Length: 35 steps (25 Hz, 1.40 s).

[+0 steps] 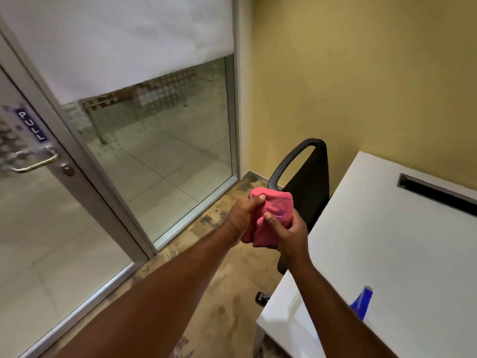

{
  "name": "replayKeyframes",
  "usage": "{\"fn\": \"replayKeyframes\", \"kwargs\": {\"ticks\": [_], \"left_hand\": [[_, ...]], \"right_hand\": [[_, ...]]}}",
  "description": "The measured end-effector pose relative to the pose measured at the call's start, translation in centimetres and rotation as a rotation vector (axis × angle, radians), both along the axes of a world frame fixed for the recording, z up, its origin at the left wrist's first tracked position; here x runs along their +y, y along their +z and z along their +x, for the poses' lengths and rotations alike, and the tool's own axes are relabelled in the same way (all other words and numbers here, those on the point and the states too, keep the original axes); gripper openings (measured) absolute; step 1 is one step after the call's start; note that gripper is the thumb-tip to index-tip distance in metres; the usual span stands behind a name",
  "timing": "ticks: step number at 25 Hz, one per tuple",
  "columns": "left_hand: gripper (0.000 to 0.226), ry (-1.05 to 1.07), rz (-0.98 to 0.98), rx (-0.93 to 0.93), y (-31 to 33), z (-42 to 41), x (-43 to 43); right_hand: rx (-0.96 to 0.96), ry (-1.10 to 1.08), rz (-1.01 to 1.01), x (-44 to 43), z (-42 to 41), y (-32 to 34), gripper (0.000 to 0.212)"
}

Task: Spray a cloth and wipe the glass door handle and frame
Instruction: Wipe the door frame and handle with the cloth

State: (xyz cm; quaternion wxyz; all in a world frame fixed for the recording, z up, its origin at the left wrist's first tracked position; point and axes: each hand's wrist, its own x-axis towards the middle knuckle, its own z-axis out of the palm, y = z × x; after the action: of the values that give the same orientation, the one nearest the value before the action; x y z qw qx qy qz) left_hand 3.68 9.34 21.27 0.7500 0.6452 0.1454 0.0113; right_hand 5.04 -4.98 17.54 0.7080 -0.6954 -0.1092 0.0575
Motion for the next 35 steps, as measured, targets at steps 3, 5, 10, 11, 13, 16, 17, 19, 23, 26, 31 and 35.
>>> {"fn": "replayKeyframes", "kwargs": {"ticks": [3, 5, 10, 11, 13, 16, 17, 19, 23, 26, 31, 35], "left_hand": [[0.042, 0.138, 0.077, -0.040, 0.9, -1.5, 4.3], [0.034, 0.224, 0.168, -0.061, 1.6, -2.6, 7.5], [0.031, 0.428, 0.272, -0.109, 2.0, -5.2, 17.0], [0.037, 0.482, 0.295, -0.118, 2.2, -5.8, 19.2], [0.038, 0.598, 0.360, -0.099, 2.2, -6.9, 24.2], [0.040, 0.704, 0.544, -0.040, 2.5, -9.1, 32.4], [0.043, 0.726, 0.633, -0.005, 2.8, -10.0, 35.4], [0.046, 0.775, 0.802, 0.072, 3.8, -12.0, 41.7], [0.050, 0.818, 1.103, 0.104, 6.1, -14.9, 51.5], [0.061, 0.771, 1.369, 0.224, 7.7, -15.7, 57.7], [0.072, 0.739, 1.686, 0.347, 11.0, -15.2, 66.3], [0.072, 0.750, 1.945, 0.392, 14.4, -14.1, 72.1]], "right_hand": [[-0.014, 0.117, 0.026, 4.4, -0.1, 1.0, 0.050], [-0.009, 0.185, 0.054, 8.1, -0.1, 1.9, 0.036], [0.000, 0.263, 0.100, 18.2, -0.3, 2.9, 0.036], [0.005, 0.271, 0.106, 20.4, -0.3, 3.0, 0.039], [0.013, 0.305, 0.118, 25.0, -0.4, 2.9, 0.041], [0.050, 0.364, 0.132, 31.2, -0.2, 2.0, 0.030], [0.056, 0.376, 0.138, 33.5, -0.2, 1.6, 0.029], [0.060, 0.394, 0.135, 38.4, -0.2, 1.4, 0.037], [0.100, 0.425, 0.155, 47.1, -1.2, 2.4, 0.041], [0.138, 0.448, 0.194, 52.2, -1.5, 3.2, 0.036], [0.039, 0.525, 0.129, 58.8, -1.1, 3.7, 0.049], [-0.108, 0.482, 0.012, 63.6, 0.1, 3.6, 0.032]]}}
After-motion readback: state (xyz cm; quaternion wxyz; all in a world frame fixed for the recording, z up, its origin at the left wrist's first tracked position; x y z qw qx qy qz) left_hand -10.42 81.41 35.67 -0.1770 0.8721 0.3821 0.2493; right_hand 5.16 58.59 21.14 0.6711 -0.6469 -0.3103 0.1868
